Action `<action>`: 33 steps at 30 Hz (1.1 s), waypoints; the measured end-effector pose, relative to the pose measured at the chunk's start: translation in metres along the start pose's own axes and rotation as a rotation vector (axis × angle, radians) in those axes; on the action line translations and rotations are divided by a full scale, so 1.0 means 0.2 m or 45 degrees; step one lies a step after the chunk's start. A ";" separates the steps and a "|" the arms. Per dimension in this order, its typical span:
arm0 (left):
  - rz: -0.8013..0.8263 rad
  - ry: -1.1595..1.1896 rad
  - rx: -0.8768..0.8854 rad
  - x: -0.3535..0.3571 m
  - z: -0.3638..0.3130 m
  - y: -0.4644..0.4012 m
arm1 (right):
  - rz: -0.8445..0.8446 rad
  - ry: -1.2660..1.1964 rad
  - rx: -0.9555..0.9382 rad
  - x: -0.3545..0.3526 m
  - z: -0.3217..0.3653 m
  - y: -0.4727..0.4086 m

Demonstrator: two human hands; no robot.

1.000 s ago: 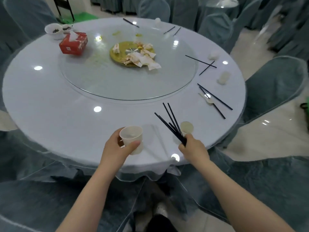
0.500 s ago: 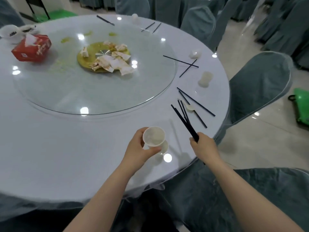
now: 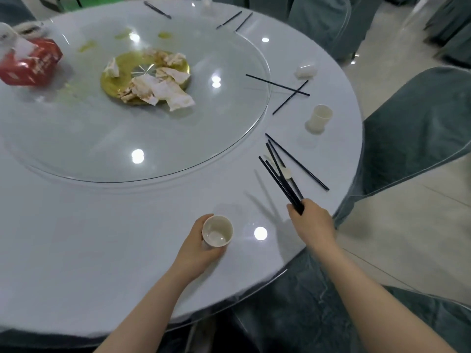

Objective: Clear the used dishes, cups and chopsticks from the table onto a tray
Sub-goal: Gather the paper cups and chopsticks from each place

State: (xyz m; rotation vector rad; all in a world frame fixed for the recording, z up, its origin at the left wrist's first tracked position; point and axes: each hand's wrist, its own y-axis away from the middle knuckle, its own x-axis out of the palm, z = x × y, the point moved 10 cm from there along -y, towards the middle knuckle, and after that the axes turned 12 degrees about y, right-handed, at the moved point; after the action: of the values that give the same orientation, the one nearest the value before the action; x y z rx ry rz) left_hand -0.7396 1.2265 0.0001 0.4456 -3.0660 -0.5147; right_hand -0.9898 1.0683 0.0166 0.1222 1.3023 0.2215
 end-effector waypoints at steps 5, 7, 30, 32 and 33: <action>0.017 -0.053 -0.097 0.04 0.07 -0.07 | -0.048 0.069 -0.017 -0.02 -0.05 -0.20; -0.037 -0.149 -0.078 0.04 0.07 -0.09 | -0.058 0.080 -0.023 -0.02 -0.06 -0.30; -0.181 -0.054 0.044 0.08 -0.20 -0.17 | 0.016 -0.356 -0.040 -0.04 0.11 -0.55; -0.163 -0.032 0.075 0.11 -0.22 -0.18 | 0.061 -0.373 -0.073 -0.06 0.15 -0.50; -0.158 -0.026 0.091 0.13 -0.24 -0.19 | 0.084 -0.381 -0.092 -0.07 0.17 -0.48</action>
State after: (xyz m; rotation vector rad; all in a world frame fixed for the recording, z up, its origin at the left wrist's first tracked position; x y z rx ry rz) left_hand -0.7514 1.1697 0.0312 0.6396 -3.0988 -0.4153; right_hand -0.9525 0.9731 0.0188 0.1314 0.9922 0.2942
